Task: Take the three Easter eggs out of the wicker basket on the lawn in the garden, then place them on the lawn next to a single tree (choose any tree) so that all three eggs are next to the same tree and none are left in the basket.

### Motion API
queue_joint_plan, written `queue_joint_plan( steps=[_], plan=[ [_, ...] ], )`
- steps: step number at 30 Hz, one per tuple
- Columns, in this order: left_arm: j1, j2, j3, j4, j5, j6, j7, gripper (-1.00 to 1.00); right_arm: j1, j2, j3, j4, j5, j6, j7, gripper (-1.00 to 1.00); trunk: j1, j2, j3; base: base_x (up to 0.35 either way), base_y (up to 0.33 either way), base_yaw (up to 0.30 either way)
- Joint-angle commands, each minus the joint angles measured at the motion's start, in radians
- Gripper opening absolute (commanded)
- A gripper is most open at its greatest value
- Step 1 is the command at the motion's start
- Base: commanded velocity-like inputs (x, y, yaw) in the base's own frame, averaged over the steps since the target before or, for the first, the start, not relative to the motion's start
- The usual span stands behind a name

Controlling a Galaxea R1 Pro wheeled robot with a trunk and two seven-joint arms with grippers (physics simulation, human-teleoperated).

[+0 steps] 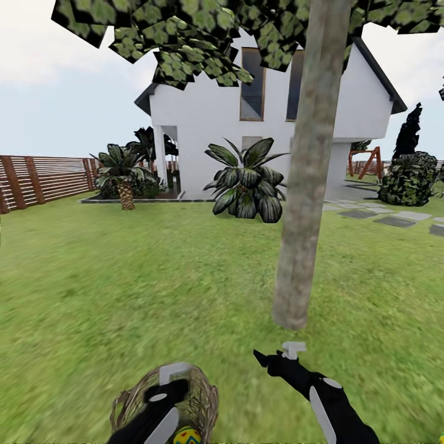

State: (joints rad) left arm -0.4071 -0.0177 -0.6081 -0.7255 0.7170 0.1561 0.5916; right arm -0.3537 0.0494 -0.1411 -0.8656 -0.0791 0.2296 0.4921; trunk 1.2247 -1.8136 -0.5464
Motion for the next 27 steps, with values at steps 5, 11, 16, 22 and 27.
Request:
queue_joint_plan(
  steps=[5,11,16,22,27],
  plan=[
    [-0.001,0.001,-0.004,-0.002,0.004,0.003,0.007,1.00,-0.001,0.001,-0.005,-0.001,-0.008,0.010,0.005,1.00,0.000,-0.001,-0.001,0.010,0.252,0.000],
    [-0.001,0.001,-0.004,-0.002,0.004,0.003,0.007,1.00,-0.001,0.001,-0.005,-0.001,-0.008,0.010,0.005,1.00,0.000,-0.001,-0.001,0.040,0.096,0.000],
    [-0.001,0.001,-0.005,-0.002,0.004,0.003,0.007,1.00,-0.001,0.001,-0.005,-0.001,-0.008,0.010,0.005,1.00,0.000,-0.001,-0.001,0.006,0.014,0.000],
    [0.000,0.001,-0.005,-0.002,0.004,0.003,0.007,1.00,-0.001,0.001,-0.005,-0.001,-0.008,0.010,0.005,1.00,0.000,-0.001,-0.001,0.001,0.003,0.000],
    [0.000,0.001,-0.005,-0.002,0.004,0.003,0.006,1.00,-0.001,0.001,-0.005,-0.001,-0.008,0.010,0.005,1.00,0.019,-0.036,-0.017,0.000,0.000,0.000]
  ],
)
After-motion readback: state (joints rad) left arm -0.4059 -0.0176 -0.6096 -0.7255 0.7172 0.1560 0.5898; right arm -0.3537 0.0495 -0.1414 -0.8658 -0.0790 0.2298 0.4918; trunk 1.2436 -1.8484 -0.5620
